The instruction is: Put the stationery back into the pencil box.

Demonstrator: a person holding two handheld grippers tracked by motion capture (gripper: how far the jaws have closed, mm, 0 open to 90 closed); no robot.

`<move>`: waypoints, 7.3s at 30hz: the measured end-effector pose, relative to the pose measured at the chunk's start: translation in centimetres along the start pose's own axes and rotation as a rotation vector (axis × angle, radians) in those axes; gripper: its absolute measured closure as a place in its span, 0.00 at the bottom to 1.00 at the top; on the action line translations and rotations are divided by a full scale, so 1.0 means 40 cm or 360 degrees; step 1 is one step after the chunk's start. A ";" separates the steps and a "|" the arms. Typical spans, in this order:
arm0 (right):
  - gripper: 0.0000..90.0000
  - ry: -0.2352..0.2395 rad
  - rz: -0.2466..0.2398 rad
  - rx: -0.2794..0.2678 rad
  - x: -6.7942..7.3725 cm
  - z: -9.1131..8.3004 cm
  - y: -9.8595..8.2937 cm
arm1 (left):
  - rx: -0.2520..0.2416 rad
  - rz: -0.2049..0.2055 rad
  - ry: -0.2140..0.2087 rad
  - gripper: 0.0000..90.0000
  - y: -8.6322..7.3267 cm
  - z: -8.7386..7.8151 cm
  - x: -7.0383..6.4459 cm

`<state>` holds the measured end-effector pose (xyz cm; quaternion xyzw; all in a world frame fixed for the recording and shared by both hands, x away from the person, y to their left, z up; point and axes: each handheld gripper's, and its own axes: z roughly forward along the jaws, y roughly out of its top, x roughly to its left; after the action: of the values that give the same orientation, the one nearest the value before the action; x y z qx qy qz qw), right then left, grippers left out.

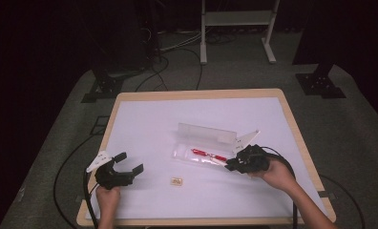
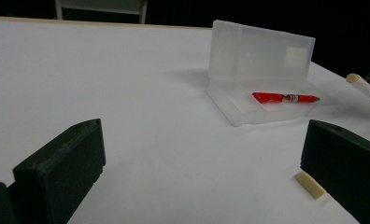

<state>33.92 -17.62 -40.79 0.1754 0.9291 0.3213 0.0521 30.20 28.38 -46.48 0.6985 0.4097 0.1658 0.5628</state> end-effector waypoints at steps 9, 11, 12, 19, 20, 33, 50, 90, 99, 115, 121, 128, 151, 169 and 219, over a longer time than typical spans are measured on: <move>0.87 0.0000 -0.0045 0.0032 -0.010 0.006 0.045 | 0.0000 0.0002 0.0000 0.00 0.000 0.000 0.000; 0.87 -0.0002 -0.0045 0.0030 -0.011 0.006 0.056 | 0.0001 0.0001 0.0000 0.00 0.000 0.000 0.001; 0.87 0.0000 -0.0048 0.0024 -0.013 0.006 0.062 | 0.0000 0.0001 0.0000 0.00 0.000 0.000 0.000; 0.87 -0.0008 -0.0082 0.0032 -0.018 0.013 0.100 | 0.0001 0.0000 -0.0002 0.00 0.000 0.000 0.001; 0.87 -0.0007 -0.0084 0.0029 -0.018 0.014 0.105 | -0.0001 0.0001 -0.0002 0.00 0.000 0.000 0.000; 0.87 0.0007 -0.0124 0.0026 -0.026 0.043 0.163 | -0.0005 -0.0007 -0.0003 0.00 0.000 0.001 0.000; 0.87 0.0031 -0.0124 0.0045 -0.048 0.092 0.181 | -0.0002 0.0002 -0.0002 0.00 0.000 0.001 0.002; 0.87 0.0072 -0.0042 0.0187 -0.088 0.199 0.150 | -0.0002 0.0006 -0.0008 0.00 0.000 0.001 0.000; 0.87 0.0079 -0.0034 0.0213 -0.091 0.214 0.147 | -0.0002 0.0006 -0.0009 0.00 0.000 0.000 0.000; 0.86 0.0088 0.0000 0.0214 -0.096 0.227 0.139 | -0.0001 0.0010 -0.0008 0.00 0.000 0.001 -0.001; 0.81 0.0085 0.0018 0.0190 -0.096 0.217 0.140 | -0.0001 0.0008 -0.0006 0.00 0.000 0.001 -0.001; 0.78 0.0063 0.0017 0.0124 -0.100 0.194 0.141 | -0.0001 0.0007 -0.0005 0.00 0.000 0.002 -0.001; 0.60 0.0092 0.0067 0.0018 -0.091 0.150 0.151 | -0.0002 0.0005 0.0000 0.00 0.000 0.003 -0.001; 0.51 0.0107 0.0056 -0.0020 -0.074 0.131 0.159 | 0.0003 0.0007 0.0001 0.00 0.000 0.002 -0.002; 0.43 0.0291 -0.0111 -0.0032 0.061 0.164 0.208 | 0.0001 0.0011 0.0001 0.00 0.000 0.002 -0.004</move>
<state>35.46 -6.88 -40.80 0.1122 0.9323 0.3431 -0.0200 30.16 28.20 -46.49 0.7001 0.4075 0.1678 0.5618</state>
